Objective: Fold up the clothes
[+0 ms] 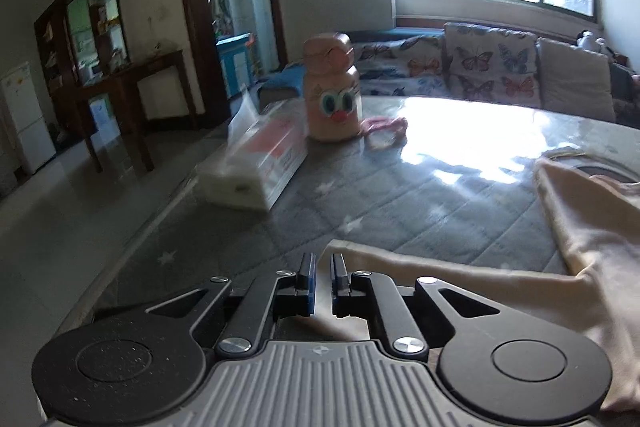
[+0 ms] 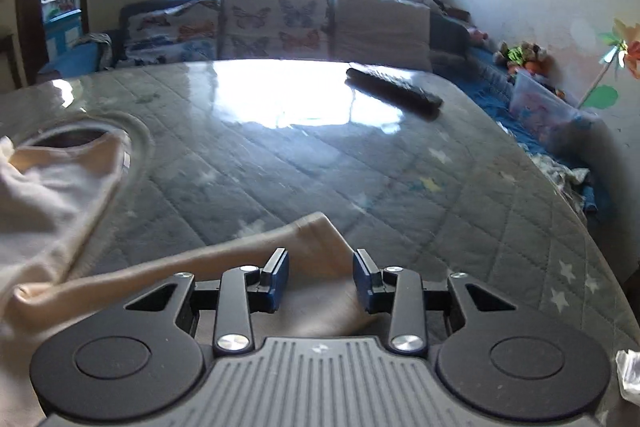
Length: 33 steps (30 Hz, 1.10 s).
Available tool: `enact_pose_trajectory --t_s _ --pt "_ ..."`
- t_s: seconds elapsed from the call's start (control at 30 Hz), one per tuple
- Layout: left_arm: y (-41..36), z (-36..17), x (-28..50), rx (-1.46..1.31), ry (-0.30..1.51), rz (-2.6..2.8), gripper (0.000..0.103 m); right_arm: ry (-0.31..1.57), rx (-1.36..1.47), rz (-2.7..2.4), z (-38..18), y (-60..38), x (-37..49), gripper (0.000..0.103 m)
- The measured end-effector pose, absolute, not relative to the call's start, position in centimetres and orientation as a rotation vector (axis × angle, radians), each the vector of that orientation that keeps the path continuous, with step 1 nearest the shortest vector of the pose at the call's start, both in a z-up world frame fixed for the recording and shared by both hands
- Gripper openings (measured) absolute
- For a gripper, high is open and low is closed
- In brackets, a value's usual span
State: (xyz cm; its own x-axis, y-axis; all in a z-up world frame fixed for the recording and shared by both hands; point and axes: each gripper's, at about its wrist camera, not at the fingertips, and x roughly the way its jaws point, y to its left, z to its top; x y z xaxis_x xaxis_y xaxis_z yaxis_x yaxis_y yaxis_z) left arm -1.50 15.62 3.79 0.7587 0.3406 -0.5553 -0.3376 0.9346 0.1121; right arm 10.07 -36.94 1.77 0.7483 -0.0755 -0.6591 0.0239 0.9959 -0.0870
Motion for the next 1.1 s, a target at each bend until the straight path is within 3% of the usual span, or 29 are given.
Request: enact_pose_trajectory --t_s 0.1,0.77,0.93,0.97,1.0,1.1 --pt "14.5 4.6 -0.4 0.012 0.589 0.319 0.019 0.719 -0.044 0.052 3.0 -35.2 10.4 0.035" --pt "5.1 2.9 12.4 0.029 0.672 -0.011 0.023 0.782 -0.011 0.317 1.6 -24.1 21.5 0.033" --pt "4.5 1.8 14.8 0.013 0.704 -0.028 0.026 0.786 -0.003 0.308 0.7 -24.1 22.9 0.025" --pt "4.4 1.5 15.2 0.009 0.710 -0.027 0.026 0.788 -0.007 0.309 0.6 -24.0 23.0 0.021" --pt "4.4 1.3 15.6 0.002 0.716 -0.028 0.026 0.788 -0.011 0.309 0.5 -23.9 23.1 0.010" --pt "4.3 0.8 16.5 -0.006 0.729 -0.034 0.026 0.762 -0.027 0.305 0.8 -23.8 22.8 0.004"
